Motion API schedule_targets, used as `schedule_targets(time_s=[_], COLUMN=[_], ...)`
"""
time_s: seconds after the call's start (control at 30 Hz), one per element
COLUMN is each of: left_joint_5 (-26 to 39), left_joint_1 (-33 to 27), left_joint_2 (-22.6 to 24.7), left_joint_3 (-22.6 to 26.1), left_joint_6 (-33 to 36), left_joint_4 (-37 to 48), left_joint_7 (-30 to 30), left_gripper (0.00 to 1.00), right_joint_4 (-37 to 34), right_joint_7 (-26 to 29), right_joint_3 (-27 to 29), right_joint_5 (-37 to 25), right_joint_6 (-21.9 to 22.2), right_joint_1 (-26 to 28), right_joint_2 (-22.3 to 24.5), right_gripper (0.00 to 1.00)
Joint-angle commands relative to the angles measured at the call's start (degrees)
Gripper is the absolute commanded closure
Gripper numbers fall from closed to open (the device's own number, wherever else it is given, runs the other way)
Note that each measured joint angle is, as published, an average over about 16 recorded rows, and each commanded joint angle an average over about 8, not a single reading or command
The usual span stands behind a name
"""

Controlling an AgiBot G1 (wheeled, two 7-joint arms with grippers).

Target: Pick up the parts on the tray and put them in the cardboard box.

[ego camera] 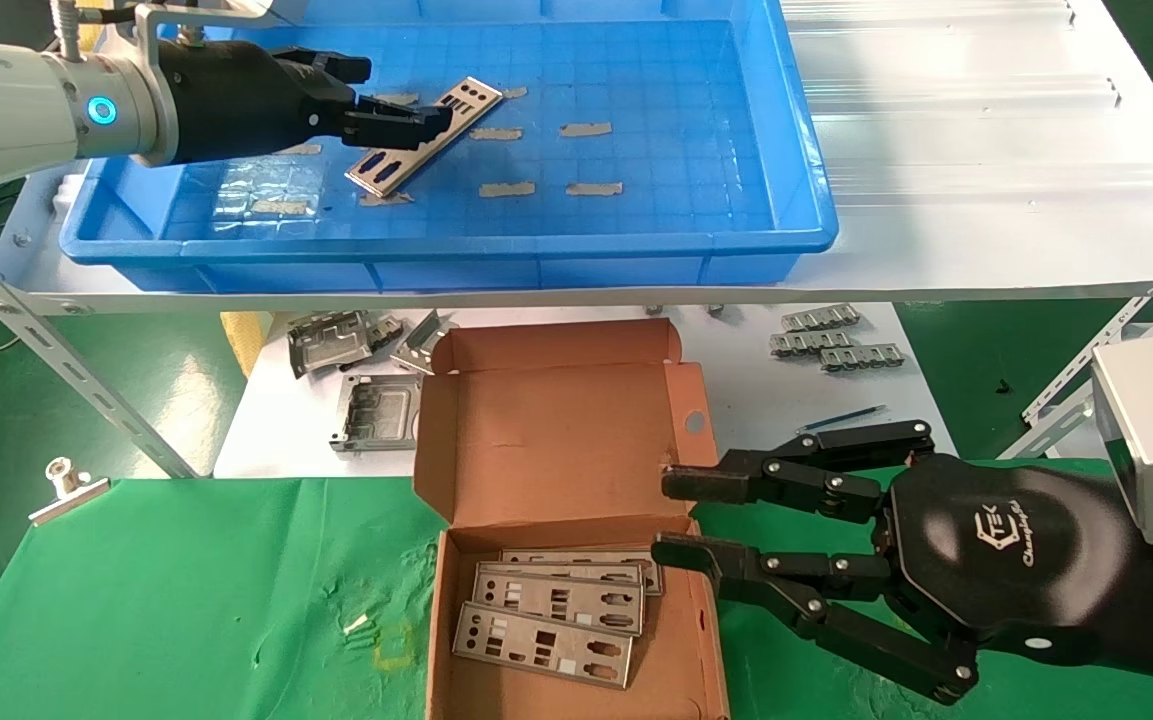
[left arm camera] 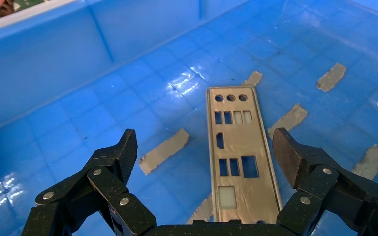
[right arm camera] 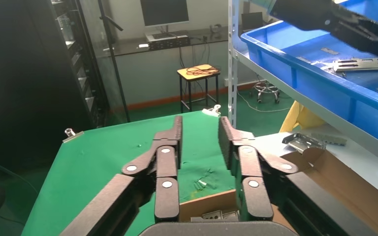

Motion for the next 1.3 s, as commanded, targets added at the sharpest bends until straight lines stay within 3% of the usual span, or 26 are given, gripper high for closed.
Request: schedule_targets(time_s=[0.03,0.13,0.17,0.4,0.43,1.3], left_joint_5=[0.1,-0.2,-0.3,-0.5,-0.4,-0.6], left_joint_1=[-0.4,-0.6,-0.6,-0.5,-0.5,-0.3], left_joint_2=[0.5,0.7,0.8,1.6,1.7,3.5], left_joint_3=[0.1,-0.1,-0.2,-0.3,-0.3,-0.4], left_joint_6=[0.0,0.6,0.7,0.6,0.6,-5.4], left_joint_4=[1.4,2.4,2.6,4.2,4.4,6.9], left_joint_7=[0.3,1.2,1.5,3.3,3.5,4.1], left_gripper=[0.00,0.01,0.07,0.92,0.98,1.00], right_joint_4=[0.0,0.0,0.0,0.0,0.0,0.0], right_joint_7=[0.0,0.0,0.0,0.0,0.0,0.0], right_joint_3=[0.0,0.0,0.0,0.0,0.0,0.0], right_joint_5=[0.0,0.0,0.0,0.0,0.0,0.0], right_joint_6=[0.0,0.0,0.0,0.0,0.0,0.0], right_joint_1=[0.0,0.0,0.0,0.0,0.0,0.0], right_joint_2=[0.0,0.0,0.0,0.0,0.0,0.0], right_gripper=[0.00,0.00,0.00,0.00,0.00,0.00])
